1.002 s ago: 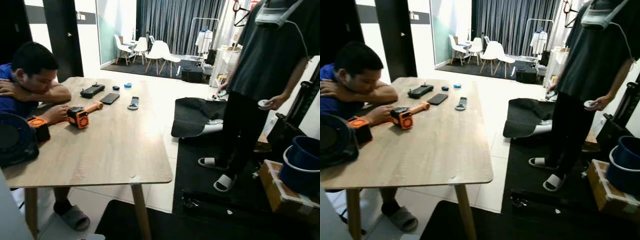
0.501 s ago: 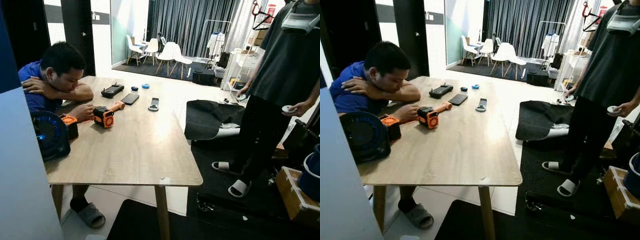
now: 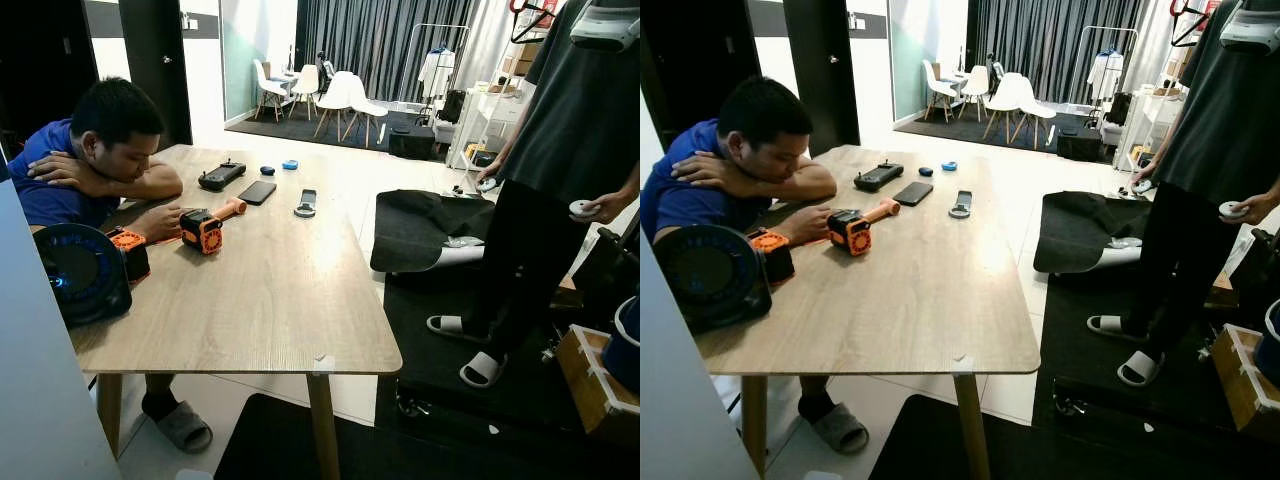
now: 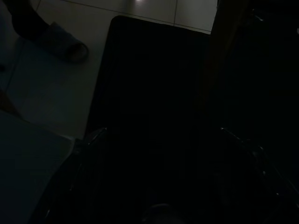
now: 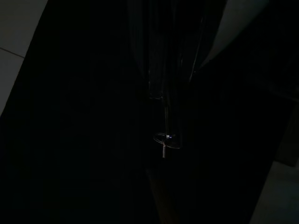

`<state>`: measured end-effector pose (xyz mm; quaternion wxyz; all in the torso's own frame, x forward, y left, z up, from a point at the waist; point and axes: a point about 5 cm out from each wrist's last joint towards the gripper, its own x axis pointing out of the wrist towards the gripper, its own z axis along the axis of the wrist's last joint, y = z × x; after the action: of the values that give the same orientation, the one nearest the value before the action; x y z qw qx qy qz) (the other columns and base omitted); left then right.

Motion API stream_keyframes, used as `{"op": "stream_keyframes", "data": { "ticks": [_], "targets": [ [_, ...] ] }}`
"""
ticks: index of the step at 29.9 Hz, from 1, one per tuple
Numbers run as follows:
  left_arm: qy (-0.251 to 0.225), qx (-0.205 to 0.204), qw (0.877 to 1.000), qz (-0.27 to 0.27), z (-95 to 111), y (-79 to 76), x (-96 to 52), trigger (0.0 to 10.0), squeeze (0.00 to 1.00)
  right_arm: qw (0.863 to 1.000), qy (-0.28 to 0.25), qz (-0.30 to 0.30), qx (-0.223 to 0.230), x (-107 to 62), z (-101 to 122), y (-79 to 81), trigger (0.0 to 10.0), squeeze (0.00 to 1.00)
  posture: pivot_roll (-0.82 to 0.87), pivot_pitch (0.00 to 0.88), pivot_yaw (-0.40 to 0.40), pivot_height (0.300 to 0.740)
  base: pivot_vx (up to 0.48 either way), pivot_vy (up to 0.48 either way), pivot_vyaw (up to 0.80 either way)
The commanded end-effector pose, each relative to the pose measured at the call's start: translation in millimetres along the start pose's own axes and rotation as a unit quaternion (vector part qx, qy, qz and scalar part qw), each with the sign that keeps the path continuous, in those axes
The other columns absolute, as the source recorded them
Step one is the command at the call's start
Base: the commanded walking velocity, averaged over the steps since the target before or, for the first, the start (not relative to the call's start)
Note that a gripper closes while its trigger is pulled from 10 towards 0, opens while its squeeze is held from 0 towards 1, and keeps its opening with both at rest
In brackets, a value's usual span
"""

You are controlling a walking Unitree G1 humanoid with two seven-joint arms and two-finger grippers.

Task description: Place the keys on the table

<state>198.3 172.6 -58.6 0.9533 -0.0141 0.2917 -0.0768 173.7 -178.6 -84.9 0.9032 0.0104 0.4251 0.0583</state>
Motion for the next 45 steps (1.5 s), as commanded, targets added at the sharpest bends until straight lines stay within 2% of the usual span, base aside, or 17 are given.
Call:
{"op": "stream_keyframes", "data": {
  "ticks": [1, 8, 17, 23, 28, 29, 31, 32, 33, 34, 35, 38, 39, 40, 41, 44, 45],
  "targets": [
    [0.003, 0.003, 1.000, -0.003, -1, -1.1, 0.2, 10.0, 0.00, 1.000, 0.000, -0.008, 0.003, -0.7, 0, -4.0, 10.0, 0.00, 0.08, 0.007, -0.050, 0.740, 0.000, 0.000, 0.00],
    [0.008, 0.016, 1.000, -0.012, 1, -1.4, 1.8, 10.0, 0.00, 1.000, 0.001, -0.011, 0.009, -1.2, -1, -4.6, 10.0, 0.00, 0.08, 0.007, -0.044, 0.740, 0.000, 0.000, 0.00],
    [-0.008, 0.034, 0.999, -0.024, 13, 1.4, 6.1, 10.0, 0.00, 1.000, 0.001, -0.018, 0.018, -2.5, -5, -5.6, 10.0, 0.00, 0.08, 0.012, -0.035, 0.740, 0.000, 0.000, 0.00],
    [-0.018, 0.062, 0.996, -0.059, 18, -5.2, 7.3, 10.0, 0.00, 0.998, -0.029, -0.048, 0.030, -5.2, 3, -19.8, 10.0, 0.00, 0.08, 0.013, -0.028, 0.740, 0.000, 0.000, 0.00],
    [-0.044, 0.073, 0.991, -0.100, 26, -14.2, 7.6, 10.0, 0.00, 0.982, -0.138, -0.118, 0.050, -11.8, 49, -59.8, 10.0, 0.00, 0.07, 0.016, -0.019, 0.740, 0.000, 0.000, 0.00],
    [-0.044, 0.073, 0.991, -0.100, 26, -14.2, 7.6, 10.0, 0.00, 0.982, -0.138, -0.118, 0.050, -11.8, 49, -59.8, 10.0, 0.00, 0.07, 0.016, -0.019, 0.740, 0.000, 0.000, 0.00],
    [-0.056, 0.074, 0.989, -0.116, 30, -17.5, 7.6, 10.0, 0.00, 0.974, -0.177, -0.133, 0.052, -15.0, 69, -71.0, 10.0, 0.00, 0.07, 0.015, -0.018, 0.740, 0.000, 0.000, 0.00],
    [-0.056, 0.074, 0.989, -0.116, 30, -17.5, 7.6, 10.0, 0.00, 0.974, -0.177, -0.133, 0.052, -15.0, 69, -71.0, 10.0, 0.00, 0.07, 0.015, -0.018, 0.740, 0.000, 0.000, 0.00],
    [-0.064, 0.075, 0.987, -0.127, 33, -19.8, 7.5, 10.0, 0.00, 0.968, -0.202, -0.140, 0.052, -17.5, 83, -77.2, 10.0, 0.00, 0.07, 0.012, -0.015, 0.740, 0.000, 0.000, 0.00],
    [-0.074, 0.080, 0.983, -0.147, 38, -24.0, 7.6, 10.0, 0.00, 0.956, -0.245, -0.152, 0.054, -22.7, 107, -87.3, 10.0, 0.00, 0.07, 0.012, -0.015, 0.740, 0.000, 0.000, 0.00],
    [-0.074, 0.080, 0.983, -0.147, 38, -24.0, 7.6, 10.0, 0.00, 0.956, -0.245, -0.152, 0.054, -22.7, 107, -87.3, 10.0, 0.00, 0.07, 0.012, -0.015, 0.740, 0.000, 0.000, 0.00],
    [-0.084, 0.093, 0.976, -0.177, 45, -31.6, 8.0, 10.0, 0.00, 0.934, -0.311, -0.168, 0.055, -33.6, 145, -100.6, 10.0, 0.00, 0.07, 0.009, -0.015, 0.740, 0.000, 0.000, 0.00],
    [-0.084, 0.093, 0.976, -0.177, 45, -31.6, 8.0, 10.0, 0.00, 0.934, -0.311, -0.168, 0.055, -33.6, 145, -100.6, 10.0, 0.00, 0.07, 0.009, -0.015, 0.740, 0.000, 0.000, 0.00],
    [-0.085, 0.109, 0.969, -0.205, 49, -38.4, 8.2, 10.0, 0.00, 0.914, -0.362, -0.175, 0.061, -43.5, 176, -107.0, 10.0, 0.00, 0.06, 0.008, -0.014, 0.740, 0.000, 0.000, 0.00],
    [-0.084, 0.113, 0.967, -0.212, 50, -40.1, 8.2, 10.0, 0.00, 0.908, -0.376, -0.174, 0.062, -46.3, 184, -108.0, 10.0, 0.00, 0.06, 0.008, -0.014, 0.740, 0.000, 0.000, 0.00],
    [-0.084, 0.121, 0.964, -0.223, 51, -42.5, 8.3, 10.0, 0.00, 0.902, -0.390, -0.172, 0.065, -49.5, 197, -108.4, 10.0, 0.00, 0.06, 0.008, -0.014, 0.740, 0.000, 0.000, 0.00],
    [-0.071, 0.133, 0.961, -0.233, 54, -44.7, 9.7, 10.0, 0.00, 0.896, -0.411, -0.156, 0.062, -53.8, 222, -104.9, 10.0, 0.00, 0.06, 0.008, -0.012, 0.740, 0.000, 0.000, 0.00]
  ]
}}
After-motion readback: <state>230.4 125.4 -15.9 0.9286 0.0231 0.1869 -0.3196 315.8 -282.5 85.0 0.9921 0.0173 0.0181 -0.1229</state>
